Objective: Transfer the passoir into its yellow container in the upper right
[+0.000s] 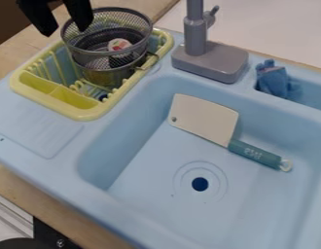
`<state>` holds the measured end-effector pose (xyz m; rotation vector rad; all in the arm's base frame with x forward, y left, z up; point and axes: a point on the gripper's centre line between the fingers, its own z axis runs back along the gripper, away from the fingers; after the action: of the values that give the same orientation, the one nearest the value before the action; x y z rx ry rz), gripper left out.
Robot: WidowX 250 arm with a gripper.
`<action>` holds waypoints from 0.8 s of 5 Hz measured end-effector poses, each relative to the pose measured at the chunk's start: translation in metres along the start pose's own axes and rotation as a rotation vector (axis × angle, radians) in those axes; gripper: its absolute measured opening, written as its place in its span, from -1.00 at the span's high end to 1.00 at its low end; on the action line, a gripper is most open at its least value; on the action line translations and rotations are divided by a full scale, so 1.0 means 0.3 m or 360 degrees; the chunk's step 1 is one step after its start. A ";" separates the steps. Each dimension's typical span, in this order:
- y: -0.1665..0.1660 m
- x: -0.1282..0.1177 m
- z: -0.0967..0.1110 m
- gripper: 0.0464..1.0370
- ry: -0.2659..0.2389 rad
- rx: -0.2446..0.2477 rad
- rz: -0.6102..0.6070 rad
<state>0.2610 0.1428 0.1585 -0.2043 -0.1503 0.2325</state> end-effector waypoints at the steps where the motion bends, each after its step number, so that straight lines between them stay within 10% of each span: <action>1: -0.033 -0.025 0.019 -0.92 -0.0013 0.0058 -0.0091; 4: -0.148 -0.188 0.032 -0.92 0.0020 0.0265 -0.0397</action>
<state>0.2146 0.0887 0.1704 -0.0207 -0.1418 -0.0047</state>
